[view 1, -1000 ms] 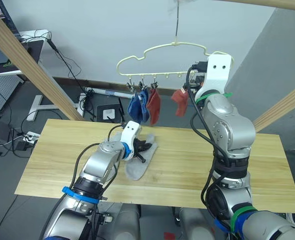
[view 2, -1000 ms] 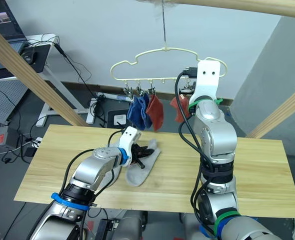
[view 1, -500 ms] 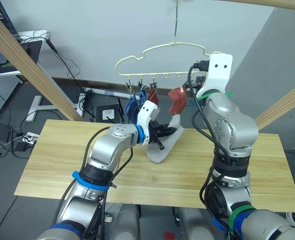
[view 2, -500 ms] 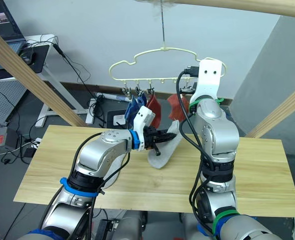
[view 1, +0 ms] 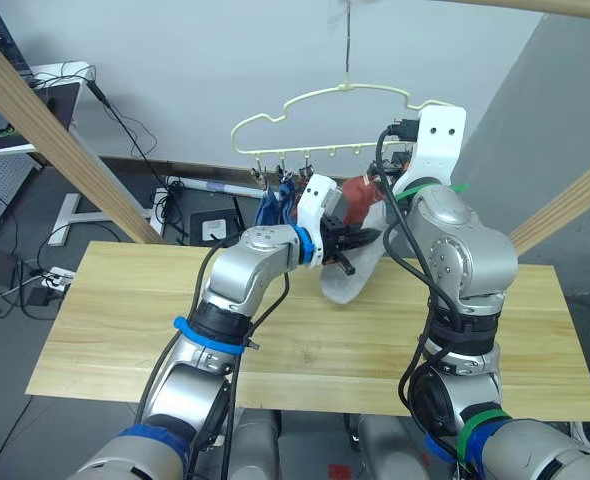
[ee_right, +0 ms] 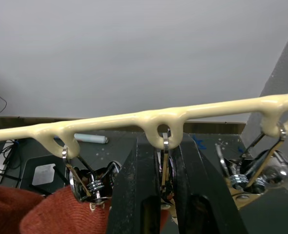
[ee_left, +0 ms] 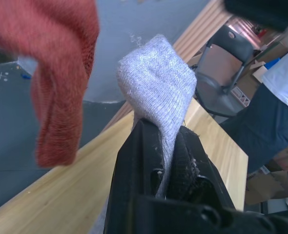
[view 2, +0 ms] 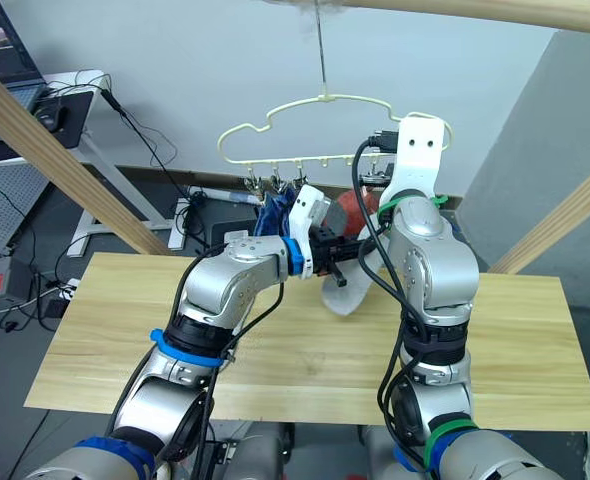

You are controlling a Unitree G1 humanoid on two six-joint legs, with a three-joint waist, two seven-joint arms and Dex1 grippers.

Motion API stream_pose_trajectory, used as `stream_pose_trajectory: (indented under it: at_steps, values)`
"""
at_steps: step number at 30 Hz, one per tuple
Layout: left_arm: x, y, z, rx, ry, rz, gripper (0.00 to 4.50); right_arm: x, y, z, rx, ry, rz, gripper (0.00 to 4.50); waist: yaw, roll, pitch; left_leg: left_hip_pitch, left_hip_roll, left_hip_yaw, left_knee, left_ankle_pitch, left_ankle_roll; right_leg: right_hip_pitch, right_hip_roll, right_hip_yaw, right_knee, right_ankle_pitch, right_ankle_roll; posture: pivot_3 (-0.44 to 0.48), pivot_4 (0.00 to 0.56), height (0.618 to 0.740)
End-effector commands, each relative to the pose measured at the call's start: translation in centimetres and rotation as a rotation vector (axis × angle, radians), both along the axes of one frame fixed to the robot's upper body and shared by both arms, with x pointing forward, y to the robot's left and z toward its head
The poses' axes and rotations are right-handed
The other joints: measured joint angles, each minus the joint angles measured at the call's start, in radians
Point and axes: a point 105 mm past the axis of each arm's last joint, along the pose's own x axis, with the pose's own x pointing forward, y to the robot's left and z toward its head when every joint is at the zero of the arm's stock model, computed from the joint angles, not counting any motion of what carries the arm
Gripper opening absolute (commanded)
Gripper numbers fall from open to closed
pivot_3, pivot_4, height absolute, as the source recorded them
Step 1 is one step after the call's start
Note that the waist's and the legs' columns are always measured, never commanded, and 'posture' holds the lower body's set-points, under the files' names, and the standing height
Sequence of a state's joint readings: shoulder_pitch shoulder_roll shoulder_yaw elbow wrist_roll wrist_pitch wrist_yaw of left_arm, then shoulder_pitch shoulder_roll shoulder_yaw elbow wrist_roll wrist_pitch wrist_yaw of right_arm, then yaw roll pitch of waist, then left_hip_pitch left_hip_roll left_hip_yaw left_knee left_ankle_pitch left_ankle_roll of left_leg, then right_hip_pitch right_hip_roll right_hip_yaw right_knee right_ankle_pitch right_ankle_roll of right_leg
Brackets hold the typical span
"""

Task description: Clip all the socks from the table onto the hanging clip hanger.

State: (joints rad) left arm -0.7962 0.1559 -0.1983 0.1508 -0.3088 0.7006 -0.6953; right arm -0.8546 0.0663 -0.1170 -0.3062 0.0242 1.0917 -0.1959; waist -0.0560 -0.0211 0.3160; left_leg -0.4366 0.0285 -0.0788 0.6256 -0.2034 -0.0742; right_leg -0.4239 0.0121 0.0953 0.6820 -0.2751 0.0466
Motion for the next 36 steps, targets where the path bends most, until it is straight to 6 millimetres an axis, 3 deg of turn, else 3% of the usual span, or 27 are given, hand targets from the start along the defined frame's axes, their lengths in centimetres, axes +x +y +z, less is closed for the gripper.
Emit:
stream_pose_trajectory:
  at_steps: [1, 36]
  values:
    - [0.5, -0.7, 1.3, -0.026, -0.058, -0.001, 0.48, -0.7, 0.5, 2.0, 0.013, -0.075, 0.02, 0.02, -0.001, 0.0, 0.0, 0.0, 0.0, 0.0, 0.0, 0.0, 0.0, 0.0, 0.0, 0.0, 0.0, 0.0, 0.0, -0.021, 0.273, 0.74]
    - [2.4, -2.5, 2.9, -0.074, -0.097, 0.023, 0.48, -0.7, 0.7, 1.7, 0.019, -0.064, 0.022, 0.02, -0.001, 0.0, 0.0, 0.0, 0.0, 0.0, 0.0, 0.0, 0.0, 0.0, 0.0, 0.0, 0.001, 0.0, 0.0, -0.022, 0.279, 0.74]
